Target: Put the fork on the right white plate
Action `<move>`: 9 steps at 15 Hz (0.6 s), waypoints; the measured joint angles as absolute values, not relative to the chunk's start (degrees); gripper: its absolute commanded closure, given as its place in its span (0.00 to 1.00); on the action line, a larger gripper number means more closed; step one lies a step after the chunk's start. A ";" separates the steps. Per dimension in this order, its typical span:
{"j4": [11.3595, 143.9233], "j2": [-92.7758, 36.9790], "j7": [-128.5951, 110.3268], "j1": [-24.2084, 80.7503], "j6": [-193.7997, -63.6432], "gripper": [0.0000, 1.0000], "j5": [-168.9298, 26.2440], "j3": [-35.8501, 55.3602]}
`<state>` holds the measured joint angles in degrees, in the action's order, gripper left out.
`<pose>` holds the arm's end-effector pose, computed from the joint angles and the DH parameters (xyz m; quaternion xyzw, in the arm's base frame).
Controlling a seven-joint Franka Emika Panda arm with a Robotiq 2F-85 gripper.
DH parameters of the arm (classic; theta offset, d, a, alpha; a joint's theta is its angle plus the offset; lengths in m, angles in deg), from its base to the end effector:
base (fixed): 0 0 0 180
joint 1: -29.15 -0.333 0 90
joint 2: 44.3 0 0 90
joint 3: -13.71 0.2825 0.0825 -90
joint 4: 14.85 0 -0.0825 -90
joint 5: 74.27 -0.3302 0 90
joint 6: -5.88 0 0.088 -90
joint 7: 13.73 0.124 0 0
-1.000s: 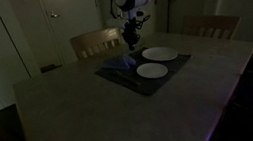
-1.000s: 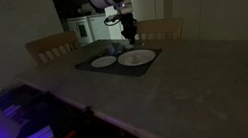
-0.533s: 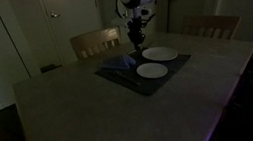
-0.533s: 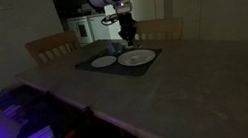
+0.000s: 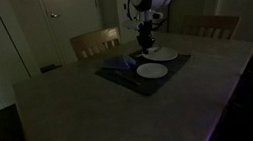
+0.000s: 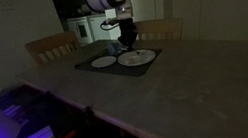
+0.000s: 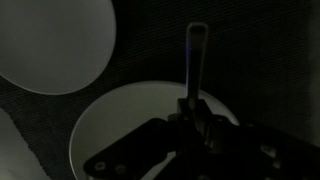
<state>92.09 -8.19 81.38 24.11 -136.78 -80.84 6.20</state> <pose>0.5851 -0.0221 0.1766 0.6335 -0.7737 0.0031 0.0023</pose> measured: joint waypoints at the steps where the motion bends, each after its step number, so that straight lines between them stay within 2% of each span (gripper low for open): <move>1: 92.74 -8.19 80.88 24.65 -136.78 0.97 -81.73 6.35; 7: 95.79 -8.85 81.82 25.43 -139.88 0.97 -82.87 5.72; 8: 96.10 -8.97 81.99 25.43 -140.38 0.93 -82.87 5.62; 9: 96.25 -9.03 82.07 25.43 -140.59 0.63 -82.87 5.54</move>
